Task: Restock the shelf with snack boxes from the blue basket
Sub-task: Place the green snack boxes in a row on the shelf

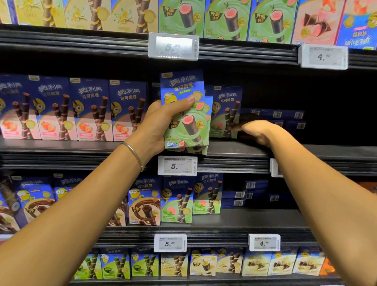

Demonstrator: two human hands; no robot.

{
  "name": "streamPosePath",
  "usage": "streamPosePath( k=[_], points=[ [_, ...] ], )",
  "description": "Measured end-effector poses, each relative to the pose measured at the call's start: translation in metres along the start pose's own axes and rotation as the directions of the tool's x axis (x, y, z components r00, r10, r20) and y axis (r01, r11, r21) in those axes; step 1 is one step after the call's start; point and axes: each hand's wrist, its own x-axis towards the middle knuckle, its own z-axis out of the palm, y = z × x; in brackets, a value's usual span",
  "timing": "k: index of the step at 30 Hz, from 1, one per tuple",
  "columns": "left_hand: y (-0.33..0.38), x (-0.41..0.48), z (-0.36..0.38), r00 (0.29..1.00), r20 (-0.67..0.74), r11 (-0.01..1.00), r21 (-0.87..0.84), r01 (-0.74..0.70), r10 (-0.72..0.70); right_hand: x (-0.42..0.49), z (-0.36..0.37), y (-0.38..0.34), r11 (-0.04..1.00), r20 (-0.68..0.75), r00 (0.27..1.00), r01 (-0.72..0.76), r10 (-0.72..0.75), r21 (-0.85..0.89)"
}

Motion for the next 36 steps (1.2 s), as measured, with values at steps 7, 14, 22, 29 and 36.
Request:
streamPosePath(
  k=[7,14,22,29,36],
  points=[
    [-0.001,0.001,-0.003,1.0,-0.017,1.0,0.011,-0.009,0.009,-0.007,-0.001,-0.013,0.977,-0.113,0.99,0.104,-0.084,0.186],
    [-0.002,0.002,-0.008,1.0,-0.014,1.0,-0.005,-0.026,0.026,-0.063,0.024,-0.049,0.843,-0.57,0.808,0.406,-0.149,0.354],
    [-0.001,0.001,-0.008,0.999,-0.041,1.0,-0.014,-0.027,0.026,-0.093,0.057,-0.062,0.826,-0.379,0.796,0.549,-0.471,0.127],
    [-0.002,-0.001,-0.006,0.998,-0.064,0.999,-0.033,-0.021,0.019,-0.073,0.029,-0.039,0.977,-0.35,0.913,0.18,-0.209,-0.115],
    [-0.003,0.001,-0.003,0.998,-0.062,1.0,-0.024,-0.006,0.004,-0.069,0.017,-0.019,0.94,-0.244,0.959,0.057,-0.146,-0.336]
  ],
)
